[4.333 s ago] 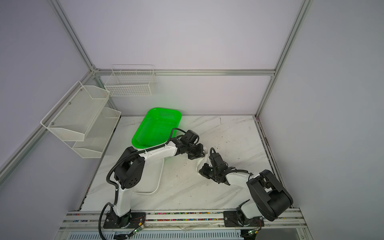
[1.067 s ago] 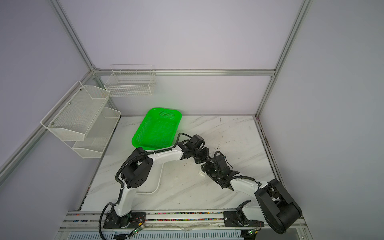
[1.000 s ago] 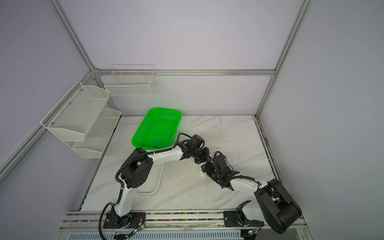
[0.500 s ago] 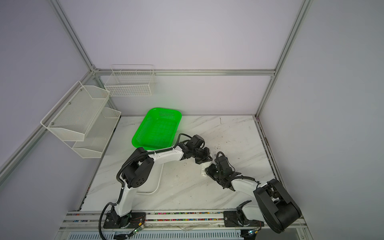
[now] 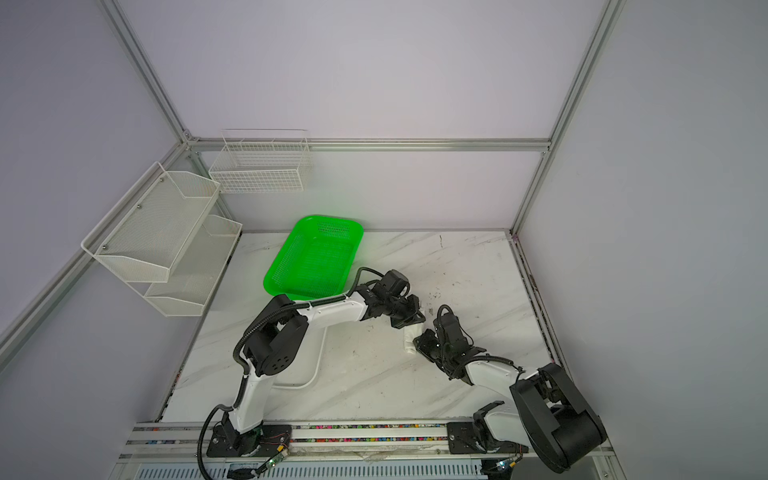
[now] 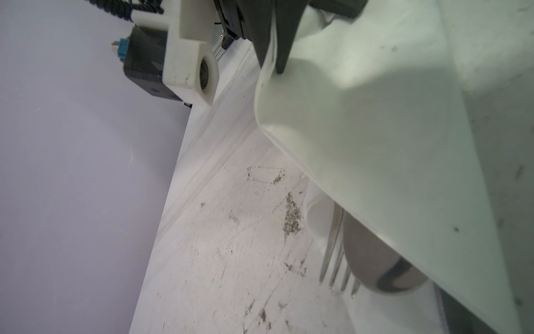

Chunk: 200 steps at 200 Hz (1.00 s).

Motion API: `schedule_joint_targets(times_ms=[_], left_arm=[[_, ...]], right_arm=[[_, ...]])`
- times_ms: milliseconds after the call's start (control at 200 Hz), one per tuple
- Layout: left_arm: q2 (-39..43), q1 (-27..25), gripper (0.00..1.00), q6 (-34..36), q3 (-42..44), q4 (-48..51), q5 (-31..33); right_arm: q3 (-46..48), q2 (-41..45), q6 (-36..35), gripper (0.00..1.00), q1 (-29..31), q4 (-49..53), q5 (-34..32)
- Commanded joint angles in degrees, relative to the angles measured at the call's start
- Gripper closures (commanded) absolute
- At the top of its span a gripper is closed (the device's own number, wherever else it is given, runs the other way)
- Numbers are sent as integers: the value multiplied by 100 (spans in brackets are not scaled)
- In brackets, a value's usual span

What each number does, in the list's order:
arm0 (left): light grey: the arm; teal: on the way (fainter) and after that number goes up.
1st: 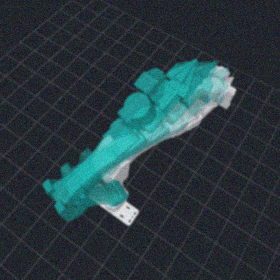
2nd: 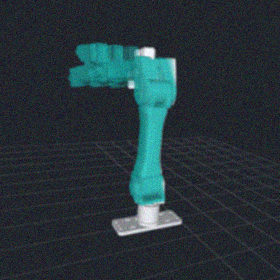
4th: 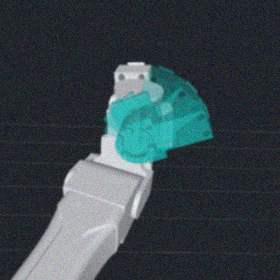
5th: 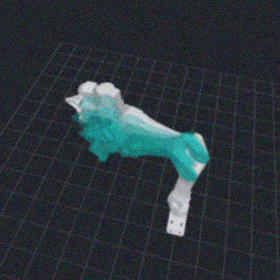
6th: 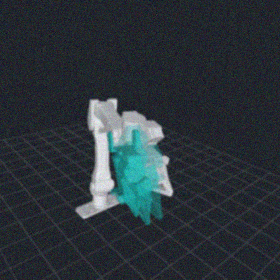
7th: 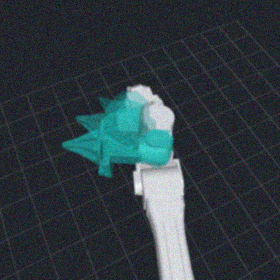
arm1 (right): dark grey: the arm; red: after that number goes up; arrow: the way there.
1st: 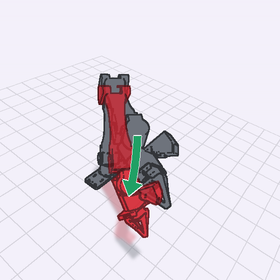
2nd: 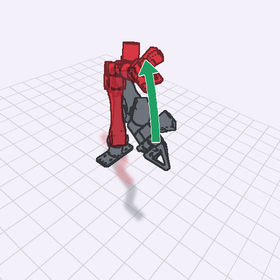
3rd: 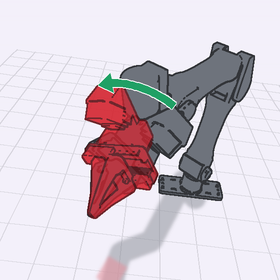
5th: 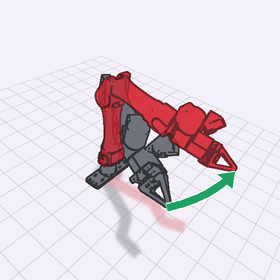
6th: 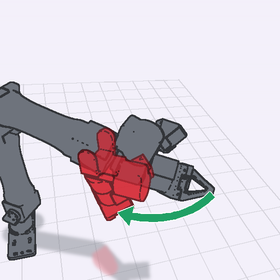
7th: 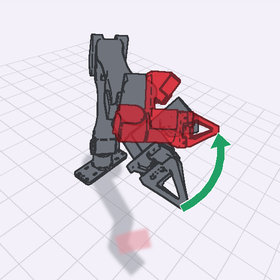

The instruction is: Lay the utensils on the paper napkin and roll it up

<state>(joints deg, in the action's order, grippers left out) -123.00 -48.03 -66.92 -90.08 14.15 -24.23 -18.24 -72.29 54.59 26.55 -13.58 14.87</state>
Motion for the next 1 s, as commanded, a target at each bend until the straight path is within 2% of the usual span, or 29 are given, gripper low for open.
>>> schedule_joint_targets(times_ms=[0,220,485,570,715,905,995], left_arm=[[-66,4,100,-58,-299,-185,-137],[-93,4,100,-85,-337,-196,-157],[-104,4,100,-111,-360,-211,-195],[-82,3,100,-112,-352,-207,-193],[-60,-2,100,-103,-334,-207,-157],[53,6,96,117,-365,-85,-76],[150,12,92,357,-434,72,-20]], right_arm=[[-63,25,-89,71,-103,242,-55],[-205,-265,-284,57,-244,-114,2],[-254,-799,-346,54,-257,-540,151],[-196,-826,-299,58,-262,-540,98],[-58,-819,-299,72,-262,-575,79],[82,-786,-363,80,-334,-567,174],[121,-774,-459,82,-396,-566,288]])
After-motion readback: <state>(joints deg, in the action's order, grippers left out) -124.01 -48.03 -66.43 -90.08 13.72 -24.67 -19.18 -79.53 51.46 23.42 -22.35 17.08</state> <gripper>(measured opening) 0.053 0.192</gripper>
